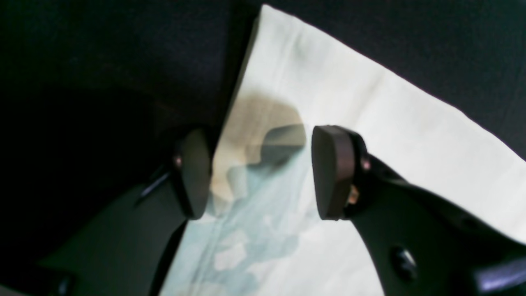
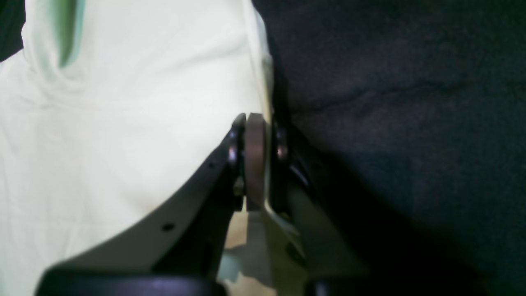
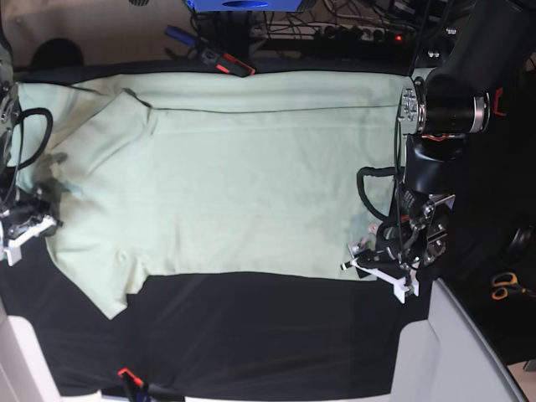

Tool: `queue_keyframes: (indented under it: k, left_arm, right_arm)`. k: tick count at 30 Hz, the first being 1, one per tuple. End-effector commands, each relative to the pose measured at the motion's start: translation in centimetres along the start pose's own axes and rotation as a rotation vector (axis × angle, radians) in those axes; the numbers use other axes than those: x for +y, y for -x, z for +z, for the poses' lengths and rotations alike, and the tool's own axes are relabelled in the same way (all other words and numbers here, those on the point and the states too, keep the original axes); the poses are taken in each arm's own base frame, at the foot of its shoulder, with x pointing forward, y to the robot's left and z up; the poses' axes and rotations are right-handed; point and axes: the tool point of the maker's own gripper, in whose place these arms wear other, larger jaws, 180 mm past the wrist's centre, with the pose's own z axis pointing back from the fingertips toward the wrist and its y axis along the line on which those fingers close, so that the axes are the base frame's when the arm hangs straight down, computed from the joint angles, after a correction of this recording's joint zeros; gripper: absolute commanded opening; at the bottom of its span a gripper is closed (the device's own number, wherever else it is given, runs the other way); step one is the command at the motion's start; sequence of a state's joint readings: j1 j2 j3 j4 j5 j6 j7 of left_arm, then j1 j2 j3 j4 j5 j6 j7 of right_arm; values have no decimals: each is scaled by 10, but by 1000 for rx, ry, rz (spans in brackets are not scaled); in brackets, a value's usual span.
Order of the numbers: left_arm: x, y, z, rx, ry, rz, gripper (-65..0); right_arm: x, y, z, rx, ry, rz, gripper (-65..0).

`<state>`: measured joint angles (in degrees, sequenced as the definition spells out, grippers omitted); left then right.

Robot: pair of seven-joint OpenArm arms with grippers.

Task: Fold the T-shirt properly
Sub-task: 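Grasp the hem corner with the left gripper and lift it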

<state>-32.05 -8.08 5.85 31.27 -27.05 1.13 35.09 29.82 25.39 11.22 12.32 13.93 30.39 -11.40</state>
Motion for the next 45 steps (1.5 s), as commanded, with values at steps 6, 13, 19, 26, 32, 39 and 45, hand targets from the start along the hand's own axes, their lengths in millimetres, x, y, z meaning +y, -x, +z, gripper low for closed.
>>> queue_keyframes:
  k: [6, 13, 19, 26, 32, 39, 45]
  left_arm:
    - [-10, -4, 1, 8, 29, 5, -442]
    - [-1, 11, -1, 29, 14, 5, -581]
    - [6, -1, 0, -32, 3, 5, -650]
    - [0, -12, 12, -104, 29, -23, -650]
    - [-8, -11, 29, -126, 63, -47, -650]
    - [-8, -27, 58, -186, 82, -100, -650]
    - [1, -18, 66, -182, 70, -125, -650]
  right_arm:
    - [-4, -30, 5, -69, -1, 8, -620]
    - [-2, -31, 5, -77, -4, 2, -621]
    - [1, -46, 7, -115, -8, 25, -622]
    - [-1, -53, 14, -149, -2, 71, -650]
    - [-3, -55, 15, -152, 1, 75, -650]
    - [-11, -56, 19, -180, 12, 19, -650]
    - [-17, -51, 21, -165, 19, -13, -650]
